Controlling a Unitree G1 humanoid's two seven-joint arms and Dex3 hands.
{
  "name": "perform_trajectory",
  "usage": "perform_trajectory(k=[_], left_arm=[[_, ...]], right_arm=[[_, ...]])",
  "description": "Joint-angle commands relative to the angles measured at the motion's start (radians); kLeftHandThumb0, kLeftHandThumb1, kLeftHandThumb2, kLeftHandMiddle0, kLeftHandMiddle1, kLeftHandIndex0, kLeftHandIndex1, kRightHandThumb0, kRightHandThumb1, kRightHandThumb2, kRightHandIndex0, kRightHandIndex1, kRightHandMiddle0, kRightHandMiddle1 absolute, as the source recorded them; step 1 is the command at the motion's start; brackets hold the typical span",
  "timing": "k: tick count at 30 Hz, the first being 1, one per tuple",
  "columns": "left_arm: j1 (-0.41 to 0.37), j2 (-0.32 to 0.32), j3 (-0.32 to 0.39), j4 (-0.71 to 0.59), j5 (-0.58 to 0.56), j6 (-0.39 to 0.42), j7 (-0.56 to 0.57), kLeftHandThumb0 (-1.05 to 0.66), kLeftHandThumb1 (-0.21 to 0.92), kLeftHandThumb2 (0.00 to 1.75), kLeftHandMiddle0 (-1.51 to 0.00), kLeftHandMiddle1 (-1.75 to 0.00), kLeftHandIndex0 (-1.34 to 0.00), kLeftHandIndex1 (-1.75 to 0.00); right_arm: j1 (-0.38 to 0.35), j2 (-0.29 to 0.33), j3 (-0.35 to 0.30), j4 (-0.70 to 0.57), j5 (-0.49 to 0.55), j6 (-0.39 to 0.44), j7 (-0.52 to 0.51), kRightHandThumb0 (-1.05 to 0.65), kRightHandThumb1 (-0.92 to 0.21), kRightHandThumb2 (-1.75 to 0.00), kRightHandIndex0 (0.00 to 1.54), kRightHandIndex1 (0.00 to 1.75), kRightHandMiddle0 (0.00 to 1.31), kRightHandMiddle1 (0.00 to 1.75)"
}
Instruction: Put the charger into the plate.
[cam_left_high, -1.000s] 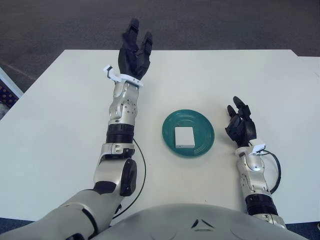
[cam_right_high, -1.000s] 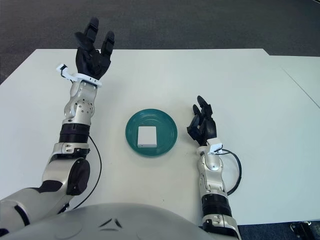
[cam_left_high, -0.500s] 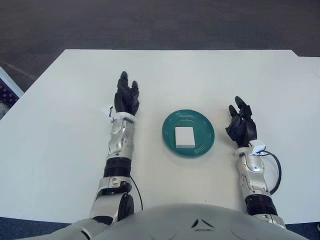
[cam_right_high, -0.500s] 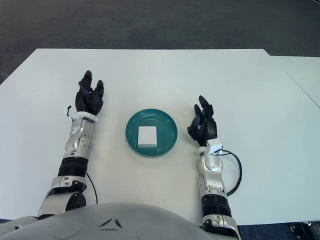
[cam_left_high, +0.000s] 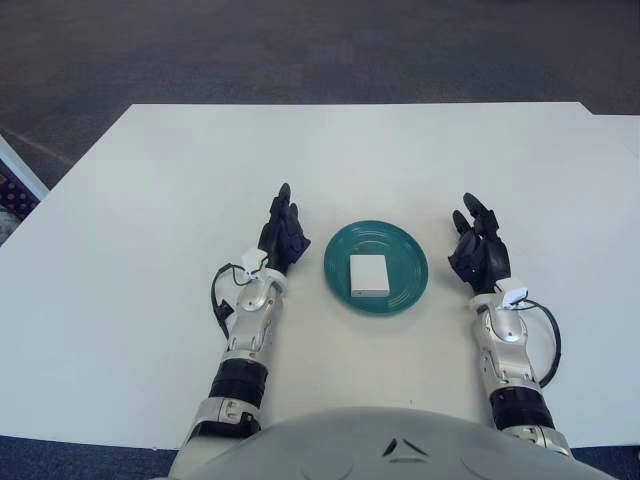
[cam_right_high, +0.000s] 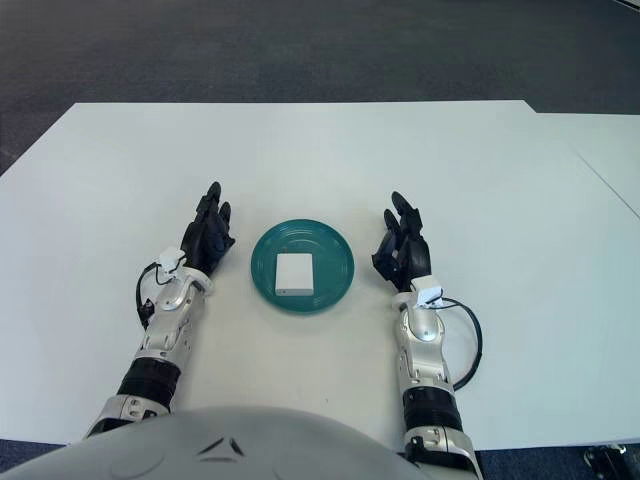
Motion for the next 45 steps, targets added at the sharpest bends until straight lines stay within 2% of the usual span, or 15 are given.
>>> perform_trajectory(k=[1,8,22,30,32,35,39,43,45], left_arm=[[0.024,0.046,0.008,0.069,0.051,0.0,0.028,-1.05,0.92,1.09,0.0,0.0,0.0,0.0],[0.033,0.038,0.011,0.095,0.053,-0.01,0.029,-1.05,0.92,1.12,0.0,0.0,0.0,0.0],[0.083,0.033,-0.001,0.028,0.053,0.017,0.029,-1.05,0.92,1.12,0.0,0.0,0.0,0.0],[0.08,0.036,0.012,-0.025,0.012,0.071,0.0,-1.05,0.92,1.16,0.0,0.0,-0.03,-0.02],[0.086,0.035,0.014,-0.046,0.0,0.096,-0.006,-1.05,0.92,1.17,0.0,0.0,-0.03,-0.02],[0.116,0.028,-0.002,-0.152,0.003,0.182,0.009,-1.05,0.92,1.18,0.0,0.0,-0.04,-0.02],[0.193,0.027,-0.026,-0.31,0.015,0.286,0.022,-1.01,0.92,1.18,0.0,0.0,-0.05,-0.03],[0.218,0.02,-0.03,-0.356,0.019,0.328,0.037,-0.98,0.92,1.16,-0.02,-0.01,-0.06,-0.04],[0.225,0.008,-0.029,-0.359,0.032,0.314,0.061,-0.96,0.92,1.14,-0.04,-0.02,-0.06,-0.05]], right_arm=[[0.028,0.034,0.014,0.057,0.013,0.027,0.003,-0.87,-0.92,-1.0,0.2,0.0,0.0,0.34],[0.026,0.04,0.019,0.062,0.012,0.019,0.004,-0.88,-0.92,-1.0,0.19,0.0,0.0,0.33],[0.022,0.039,0.021,0.053,0.003,0.035,-0.004,-0.89,-0.92,-0.99,0.19,0.0,0.0,0.34],[0.022,0.034,0.022,0.058,0.003,0.039,0.001,-0.89,-0.92,-1.0,0.18,0.0,0.0,0.34],[0.027,0.036,0.024,0.052,0.001,0.039,0.001,-0.89,-0.92,-1.0,0.17,0.0,0.0,0.33],[0.037,0.036,0.026,0.035,0.0,0.041,-0.001,-0.89,-0.92,-1.0,0.17,0.0,0.0,0.33],[0.045,0.035,0.025,0.018,-0.001,0.043,-0.003,-0.89,-0.92,-1.01,0.16,0.0,0.0,0.31],[0.052,0.031,0.021,0.009,0.0,0.044,-0.001,-0.89,-0.92,-1.01,0.14,0.0,0.0,0.29],[0.053,0.028,0.019,0.015,0.004,0.041,0.006,-0.89,-0.92,-1.01,0.13,0.0,0.0,0.26]])
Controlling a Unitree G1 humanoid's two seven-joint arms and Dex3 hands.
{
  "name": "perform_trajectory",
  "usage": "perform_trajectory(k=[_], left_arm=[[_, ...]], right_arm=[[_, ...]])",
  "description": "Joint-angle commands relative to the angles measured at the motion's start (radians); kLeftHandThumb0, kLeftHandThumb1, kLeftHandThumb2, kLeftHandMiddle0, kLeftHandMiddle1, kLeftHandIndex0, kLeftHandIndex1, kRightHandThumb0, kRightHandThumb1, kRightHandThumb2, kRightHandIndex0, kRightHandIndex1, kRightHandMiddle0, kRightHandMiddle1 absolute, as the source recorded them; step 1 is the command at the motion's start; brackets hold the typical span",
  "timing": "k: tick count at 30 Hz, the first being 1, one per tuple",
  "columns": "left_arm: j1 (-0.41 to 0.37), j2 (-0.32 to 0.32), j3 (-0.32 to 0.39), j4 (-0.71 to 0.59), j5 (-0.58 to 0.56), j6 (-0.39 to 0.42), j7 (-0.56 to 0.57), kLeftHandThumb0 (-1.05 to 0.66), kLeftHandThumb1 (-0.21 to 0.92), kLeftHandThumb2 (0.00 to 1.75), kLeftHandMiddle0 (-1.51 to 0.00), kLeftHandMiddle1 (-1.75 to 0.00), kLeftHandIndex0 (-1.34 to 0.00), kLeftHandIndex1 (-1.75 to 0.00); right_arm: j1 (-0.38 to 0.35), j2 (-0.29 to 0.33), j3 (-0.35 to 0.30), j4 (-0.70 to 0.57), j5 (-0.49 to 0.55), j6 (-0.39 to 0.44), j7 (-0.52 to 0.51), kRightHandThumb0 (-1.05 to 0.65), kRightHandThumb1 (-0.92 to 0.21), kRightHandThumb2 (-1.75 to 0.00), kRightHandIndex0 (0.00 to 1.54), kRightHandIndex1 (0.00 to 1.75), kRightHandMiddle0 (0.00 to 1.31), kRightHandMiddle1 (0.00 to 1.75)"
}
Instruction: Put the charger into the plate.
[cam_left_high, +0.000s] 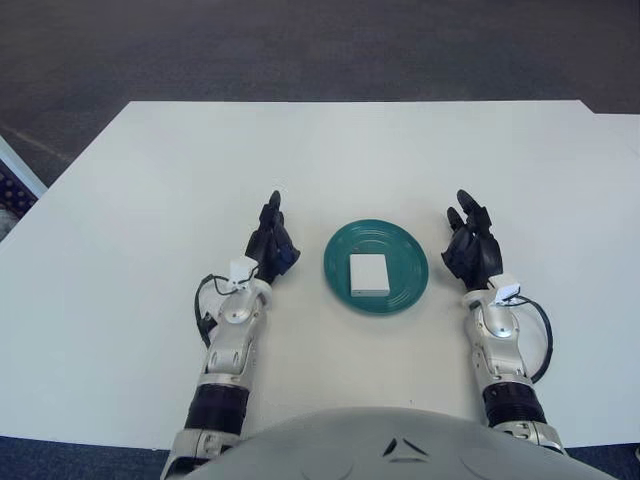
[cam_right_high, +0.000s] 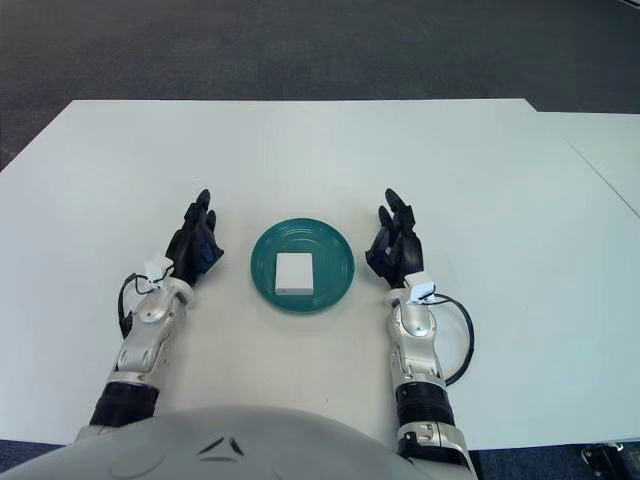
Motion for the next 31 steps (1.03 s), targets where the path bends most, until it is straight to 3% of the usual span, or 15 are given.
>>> perform_trajectory(k=[1,5,8,15,25,31], left_arm=[[0.039,-0.013,-0.004,0.003,0.026,0.022,0.042,-0.96,0.92,1.12,-0.06,-0.02,-0.07,-0.06],[0.033,-0.035,-0.024,0.025,0.072,-0.024,0.086,-0.93,0.92,1.1,-0.08,-0.03,-0.09,-0.08],[0.037,-0.04,-0.042,0.042,0.115,-0.082,0.113,-0.92,0.92,1.08,-0.09,-0.01,-0.03,-0.31],[0.078,-0.032,-0.059,0.045,0.125,-0.18,0.103,-0.92,0.92,1.07,-0.08,-0.01,0.0,-0.42],[0.109,-0.035,-0.046,0.055,0.035,-0.249,0.041,-0.97,0.92,1.04,-0.14,-0.02,0.0,-0.53],[0.107,-0.021,-0.046,0.058,0.039,-0.238,0.023,-0.98,0.92,1.03,-0.16,-0.02,0.0,-0.53]], right_arm=[[0.046,0.007,0.004,0.039,0.011,0.031,0.008,-0.89,-0.92,-1.01,0.12,0.0,0.0,0.25],[0.05,0.007,0.004,0.041,0.015,0.027,0.016,-0.89,-0.92,-1.02,0.09,0.0,0.0,0.23],[0.053,0.011,0.006,0.044,0.015,0.019,0.02,-0.89,-0.92,-1.04,0.07,0.0,0.0,0.2],[0.063,0.013,0.022,0.049,0.006,-0.009,0.037,-0.89,-0.92,-1.07,0.05,0.0,0.0,0.17],[0.074,0.015,0.044,0.048,-0.028,-0.032,0.023,-0.87,-0.92,-1.08,0.05,0.0,0.0,0.16],[0.08,0.022,0.05,0.041,-0.031,-0.029,0.009,-0.87,-0.92,-1.08,0.06,0.01,0.0,0.17]])
